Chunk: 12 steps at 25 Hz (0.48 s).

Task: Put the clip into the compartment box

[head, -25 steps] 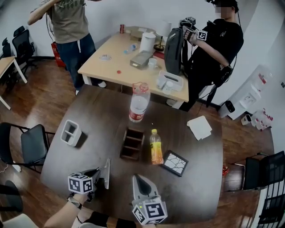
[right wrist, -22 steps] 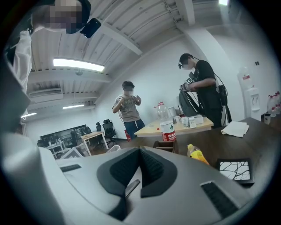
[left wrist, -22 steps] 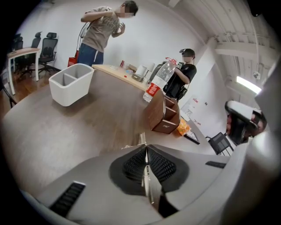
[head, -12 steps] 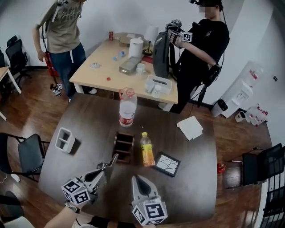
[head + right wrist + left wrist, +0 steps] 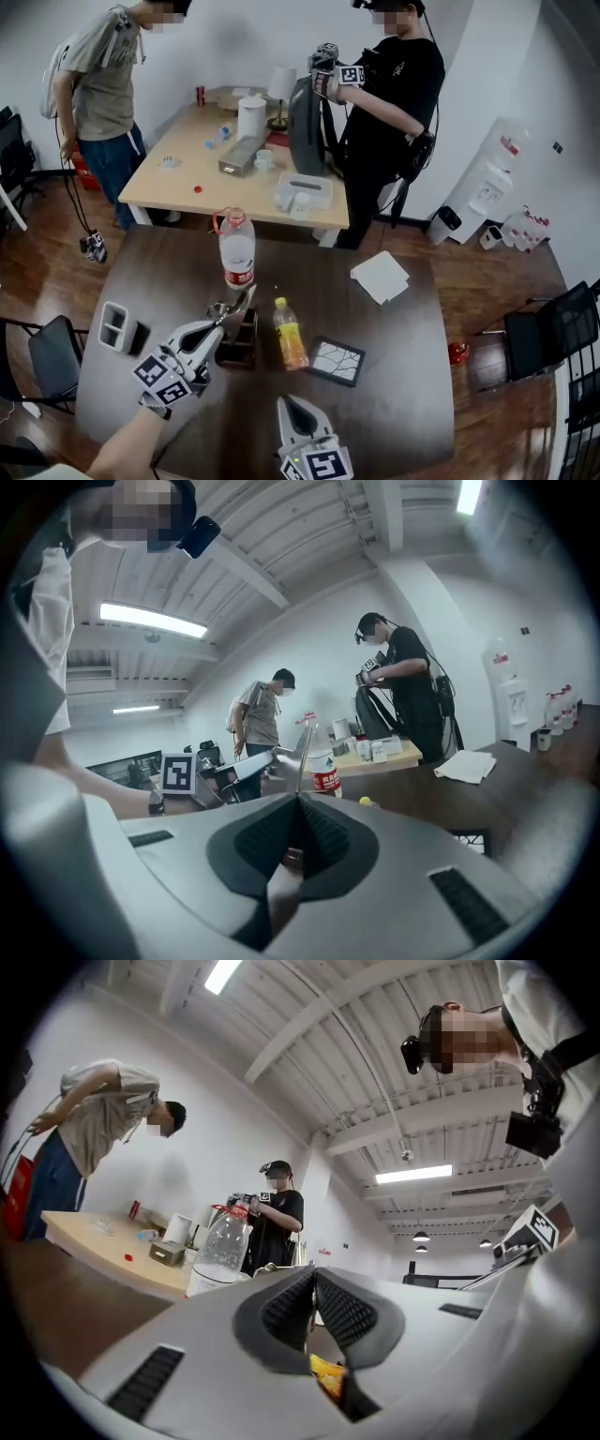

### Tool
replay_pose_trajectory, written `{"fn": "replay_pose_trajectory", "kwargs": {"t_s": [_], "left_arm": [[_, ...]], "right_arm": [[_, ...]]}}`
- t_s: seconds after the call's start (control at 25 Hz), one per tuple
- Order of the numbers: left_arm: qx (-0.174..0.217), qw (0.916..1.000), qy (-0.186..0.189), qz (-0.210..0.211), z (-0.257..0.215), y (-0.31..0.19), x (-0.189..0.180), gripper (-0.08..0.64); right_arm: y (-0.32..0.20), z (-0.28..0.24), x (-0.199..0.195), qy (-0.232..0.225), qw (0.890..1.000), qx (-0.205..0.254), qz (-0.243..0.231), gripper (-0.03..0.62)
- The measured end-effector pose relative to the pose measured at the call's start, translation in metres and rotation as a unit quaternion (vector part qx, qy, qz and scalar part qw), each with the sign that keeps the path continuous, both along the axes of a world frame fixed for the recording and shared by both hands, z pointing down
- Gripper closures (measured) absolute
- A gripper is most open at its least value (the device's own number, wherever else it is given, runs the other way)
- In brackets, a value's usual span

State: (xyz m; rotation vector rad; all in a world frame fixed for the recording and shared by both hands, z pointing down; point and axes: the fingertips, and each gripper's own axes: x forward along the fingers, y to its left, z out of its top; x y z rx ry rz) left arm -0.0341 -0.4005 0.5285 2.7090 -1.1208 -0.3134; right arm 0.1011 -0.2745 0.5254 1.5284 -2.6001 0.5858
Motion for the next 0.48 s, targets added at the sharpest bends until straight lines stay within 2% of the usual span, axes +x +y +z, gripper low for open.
{"fn": "replay_pose_trajectory", "kwargs": {"t_s": [0.48], "left_arm": [[-0.01,0.9993,-0.024,0.027,0.043,-0.029,0.031,0.549]], "right_arm": [[-0.007,0.001,0.002,0.001,1.0,0.009,0.004,0.6]]}}
